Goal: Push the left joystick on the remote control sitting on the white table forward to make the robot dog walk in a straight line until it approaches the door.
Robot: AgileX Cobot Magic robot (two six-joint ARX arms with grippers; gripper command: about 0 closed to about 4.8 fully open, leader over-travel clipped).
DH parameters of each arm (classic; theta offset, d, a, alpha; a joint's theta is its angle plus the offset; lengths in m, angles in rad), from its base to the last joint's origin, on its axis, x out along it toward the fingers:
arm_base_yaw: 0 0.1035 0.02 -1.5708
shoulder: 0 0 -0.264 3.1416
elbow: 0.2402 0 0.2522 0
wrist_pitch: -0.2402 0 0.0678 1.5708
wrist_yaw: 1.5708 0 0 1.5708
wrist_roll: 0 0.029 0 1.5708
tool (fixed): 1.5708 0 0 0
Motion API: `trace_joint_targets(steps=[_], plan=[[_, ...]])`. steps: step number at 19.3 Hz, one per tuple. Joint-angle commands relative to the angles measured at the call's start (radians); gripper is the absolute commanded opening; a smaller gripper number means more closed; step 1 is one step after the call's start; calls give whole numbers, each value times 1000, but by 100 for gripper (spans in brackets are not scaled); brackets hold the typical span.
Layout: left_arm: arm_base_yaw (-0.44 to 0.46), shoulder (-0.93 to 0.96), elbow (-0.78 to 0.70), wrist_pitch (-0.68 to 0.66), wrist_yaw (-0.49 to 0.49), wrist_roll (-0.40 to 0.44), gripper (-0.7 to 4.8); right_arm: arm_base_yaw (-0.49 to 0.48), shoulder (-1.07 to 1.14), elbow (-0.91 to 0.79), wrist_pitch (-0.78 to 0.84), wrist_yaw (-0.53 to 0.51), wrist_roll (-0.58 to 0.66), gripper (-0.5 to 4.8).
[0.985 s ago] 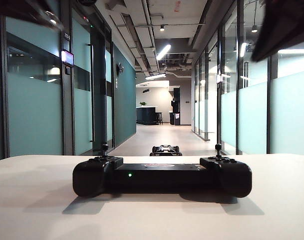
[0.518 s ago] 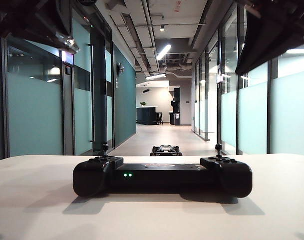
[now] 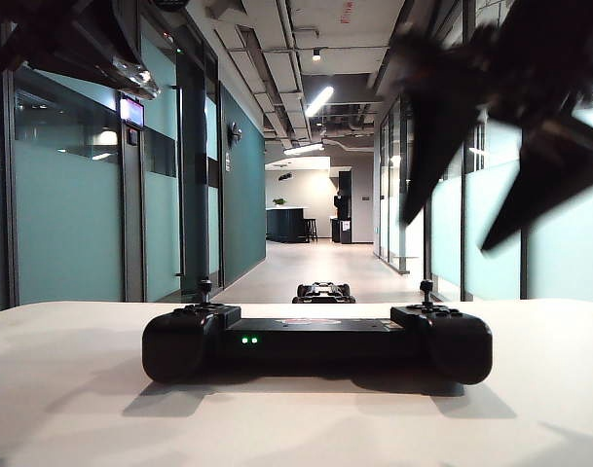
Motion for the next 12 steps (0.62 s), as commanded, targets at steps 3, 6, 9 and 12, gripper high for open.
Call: trace_joint_targets(steps=[3,6,9,12], plan=[[-1,-3,6,11,44,0,-5,0,43,7,0,64,-5,471],[-1,-3,6,11,44,0,-5,0,79,7,-5,97,-5,476],[-1,-2,6,11,44,0,-5,0,125,7,11,93,-5,467],[-1,-2,6,7,45,0,-5,0,171,7,45,93,-5,467]])
